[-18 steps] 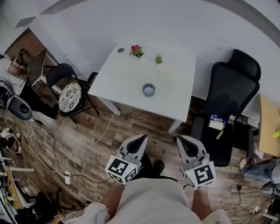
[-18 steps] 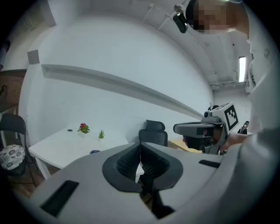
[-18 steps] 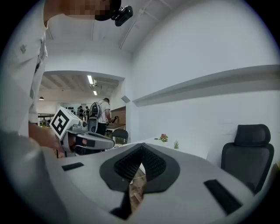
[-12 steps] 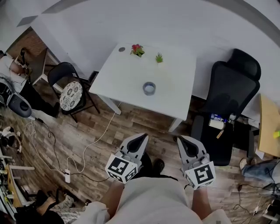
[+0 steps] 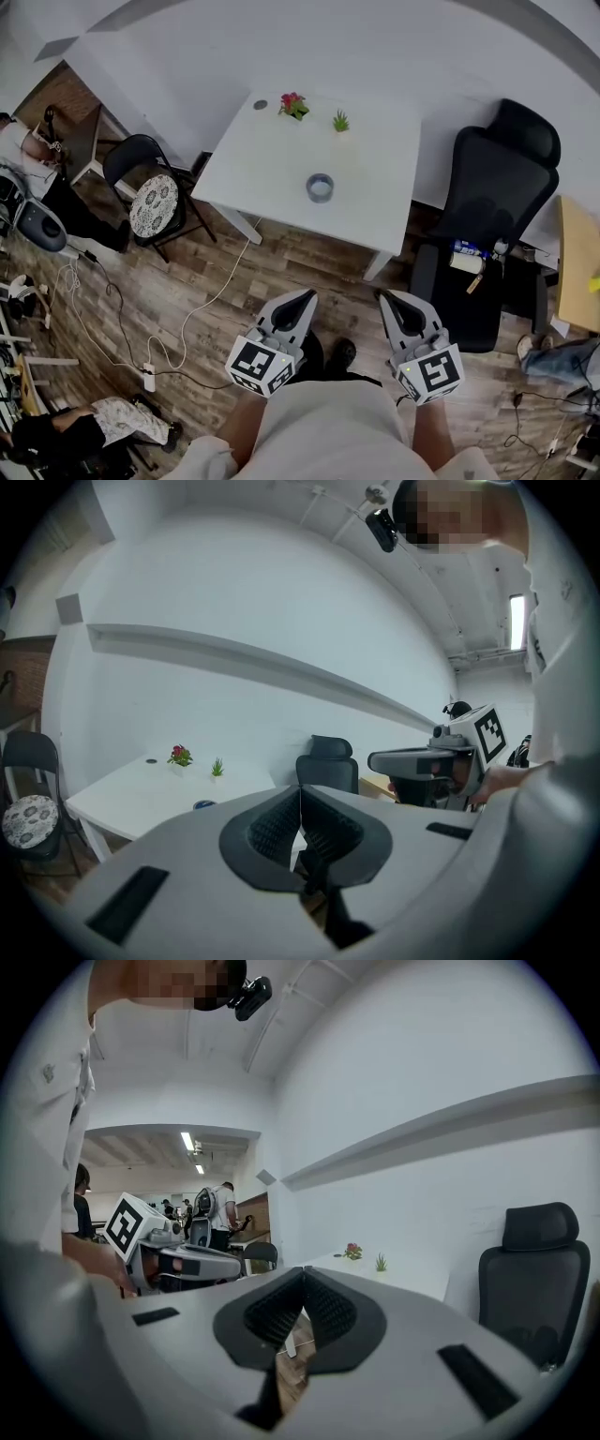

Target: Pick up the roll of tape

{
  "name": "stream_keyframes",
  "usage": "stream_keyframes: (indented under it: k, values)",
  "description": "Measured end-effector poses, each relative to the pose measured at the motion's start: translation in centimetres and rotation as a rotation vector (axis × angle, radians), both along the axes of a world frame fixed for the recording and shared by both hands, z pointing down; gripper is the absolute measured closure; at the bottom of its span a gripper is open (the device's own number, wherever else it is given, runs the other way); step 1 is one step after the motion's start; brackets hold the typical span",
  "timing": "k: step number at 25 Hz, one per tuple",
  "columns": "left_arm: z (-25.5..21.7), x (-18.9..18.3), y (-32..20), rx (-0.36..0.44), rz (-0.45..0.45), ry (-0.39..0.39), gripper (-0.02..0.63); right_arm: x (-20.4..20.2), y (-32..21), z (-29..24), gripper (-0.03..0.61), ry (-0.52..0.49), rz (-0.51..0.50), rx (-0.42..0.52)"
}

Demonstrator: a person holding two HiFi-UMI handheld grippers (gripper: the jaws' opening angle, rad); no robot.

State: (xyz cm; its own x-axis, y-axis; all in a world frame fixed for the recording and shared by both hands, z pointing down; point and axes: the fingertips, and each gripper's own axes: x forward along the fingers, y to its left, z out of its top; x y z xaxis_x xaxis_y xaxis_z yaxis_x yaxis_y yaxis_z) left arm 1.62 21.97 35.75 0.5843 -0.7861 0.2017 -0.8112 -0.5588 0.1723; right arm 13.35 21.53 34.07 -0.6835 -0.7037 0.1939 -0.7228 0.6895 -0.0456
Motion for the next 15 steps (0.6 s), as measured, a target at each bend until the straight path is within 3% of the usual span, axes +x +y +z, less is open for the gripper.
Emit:
stream_keyframes:
  k: [15]
  values:
    - [-0.4,-4.0,-4.3,0.029,-0.009,0.040,0.592,-3.7,-4.1,-0.2,0.554,0.016,0.019,-0.025]
